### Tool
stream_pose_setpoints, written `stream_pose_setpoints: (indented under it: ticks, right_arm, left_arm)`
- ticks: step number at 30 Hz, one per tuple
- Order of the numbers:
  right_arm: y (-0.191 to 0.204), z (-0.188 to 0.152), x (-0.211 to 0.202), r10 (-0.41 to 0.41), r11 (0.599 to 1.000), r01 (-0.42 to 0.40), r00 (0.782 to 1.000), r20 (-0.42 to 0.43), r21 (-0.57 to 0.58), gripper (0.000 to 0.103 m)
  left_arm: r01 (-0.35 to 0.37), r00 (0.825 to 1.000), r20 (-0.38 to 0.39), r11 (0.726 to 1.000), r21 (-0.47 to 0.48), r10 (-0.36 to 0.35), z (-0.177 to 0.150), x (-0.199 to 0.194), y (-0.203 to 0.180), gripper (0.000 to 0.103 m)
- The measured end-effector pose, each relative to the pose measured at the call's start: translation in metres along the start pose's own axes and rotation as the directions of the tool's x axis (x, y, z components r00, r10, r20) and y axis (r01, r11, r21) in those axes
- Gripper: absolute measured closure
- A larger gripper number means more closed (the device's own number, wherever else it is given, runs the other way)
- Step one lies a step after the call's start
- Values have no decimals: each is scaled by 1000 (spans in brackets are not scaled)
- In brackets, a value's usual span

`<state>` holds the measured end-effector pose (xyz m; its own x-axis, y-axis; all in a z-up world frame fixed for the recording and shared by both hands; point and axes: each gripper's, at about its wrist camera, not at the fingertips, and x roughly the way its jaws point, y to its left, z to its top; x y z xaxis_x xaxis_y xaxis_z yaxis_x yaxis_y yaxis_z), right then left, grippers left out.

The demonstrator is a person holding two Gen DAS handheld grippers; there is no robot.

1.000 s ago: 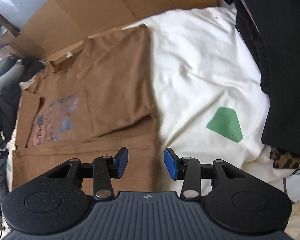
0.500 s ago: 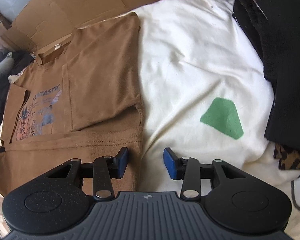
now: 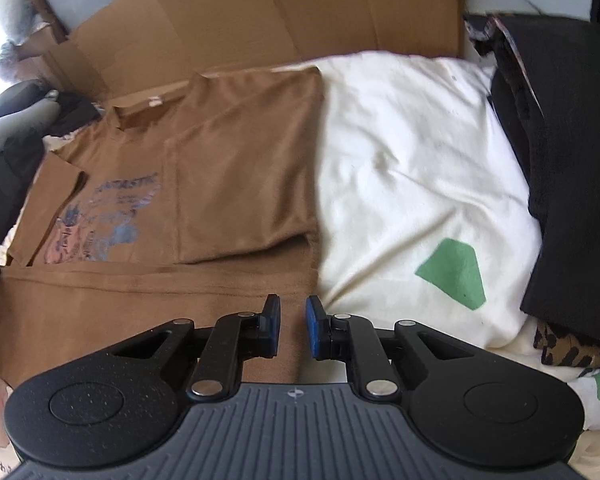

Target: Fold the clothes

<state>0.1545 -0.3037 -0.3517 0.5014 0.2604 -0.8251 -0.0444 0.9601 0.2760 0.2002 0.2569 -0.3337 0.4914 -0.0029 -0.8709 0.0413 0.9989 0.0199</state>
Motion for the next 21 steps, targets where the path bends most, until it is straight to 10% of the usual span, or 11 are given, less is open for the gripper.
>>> stream_pose_setpoints:
  ticks: [13,21]
  right_arm:
    - [-8,5,33,-13,1000,14,999,-38,22,84]
    - [20,1,6,-53,985,59,998,45,-162,100]
  left_arm:
    - [6,1000,24,1000,-25,-5,-5,-9,1,92]
    - [8,999,42,999,-37,-6,-4,-17,0,92]
